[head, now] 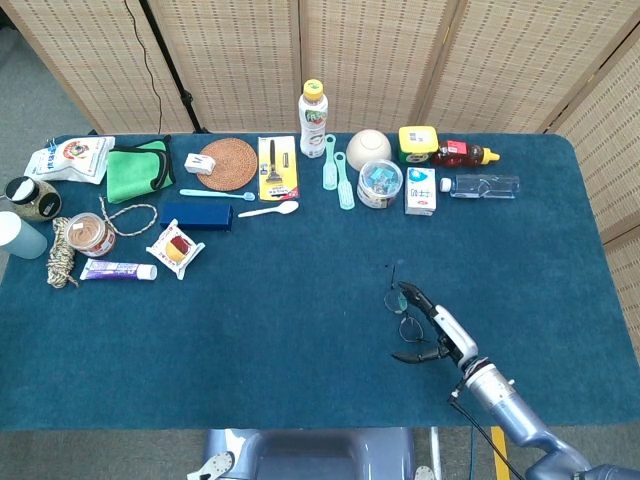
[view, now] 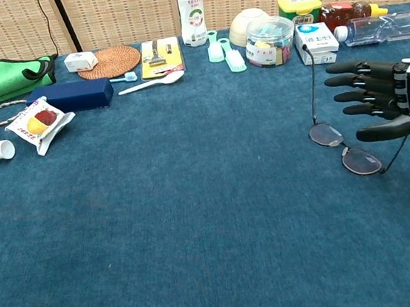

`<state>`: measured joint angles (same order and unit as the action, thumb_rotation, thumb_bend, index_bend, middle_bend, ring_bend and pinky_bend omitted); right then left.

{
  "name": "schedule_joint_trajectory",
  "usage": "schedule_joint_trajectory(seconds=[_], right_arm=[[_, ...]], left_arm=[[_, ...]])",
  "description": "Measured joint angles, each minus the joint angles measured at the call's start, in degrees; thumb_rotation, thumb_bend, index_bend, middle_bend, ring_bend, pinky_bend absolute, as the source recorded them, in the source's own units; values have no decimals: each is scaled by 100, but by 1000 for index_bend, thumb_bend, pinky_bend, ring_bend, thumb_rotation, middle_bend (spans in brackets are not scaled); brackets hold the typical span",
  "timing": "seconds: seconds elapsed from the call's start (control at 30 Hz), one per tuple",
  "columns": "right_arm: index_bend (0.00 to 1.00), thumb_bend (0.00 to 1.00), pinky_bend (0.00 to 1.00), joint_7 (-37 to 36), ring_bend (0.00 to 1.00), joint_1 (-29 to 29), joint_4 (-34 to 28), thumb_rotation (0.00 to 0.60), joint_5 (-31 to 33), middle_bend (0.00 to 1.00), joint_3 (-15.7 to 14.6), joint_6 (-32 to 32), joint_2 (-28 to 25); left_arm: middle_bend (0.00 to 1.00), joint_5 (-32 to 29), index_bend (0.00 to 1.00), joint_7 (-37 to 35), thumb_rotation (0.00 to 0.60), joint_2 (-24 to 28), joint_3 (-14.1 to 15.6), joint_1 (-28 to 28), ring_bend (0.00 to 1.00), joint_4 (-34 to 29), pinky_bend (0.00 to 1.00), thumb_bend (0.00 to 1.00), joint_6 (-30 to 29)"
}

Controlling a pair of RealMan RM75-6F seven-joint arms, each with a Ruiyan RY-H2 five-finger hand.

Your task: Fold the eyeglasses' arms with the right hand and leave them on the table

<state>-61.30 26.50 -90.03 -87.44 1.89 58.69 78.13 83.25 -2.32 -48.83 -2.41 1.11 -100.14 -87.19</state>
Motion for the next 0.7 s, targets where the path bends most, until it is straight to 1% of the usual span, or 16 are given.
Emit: schedule_joint_trajectory(seconds=[0.37, 0.7], right_arm=[[0, 0, 0, 714, 0, 84, 184, 600, -4, 0, 57, 92, 411], [0, 0, 0, 1536, 0, 265, 230, 600, -178, 0, -10, 4, 754]], left_arm=[[98, 7, 90, -79, 565, 29, 23, -59, 102, 49, 0, 436, -46], [98, -5, 90, -143, 565, 28, 40, -106, 102, 111, 0, 436, -69]])
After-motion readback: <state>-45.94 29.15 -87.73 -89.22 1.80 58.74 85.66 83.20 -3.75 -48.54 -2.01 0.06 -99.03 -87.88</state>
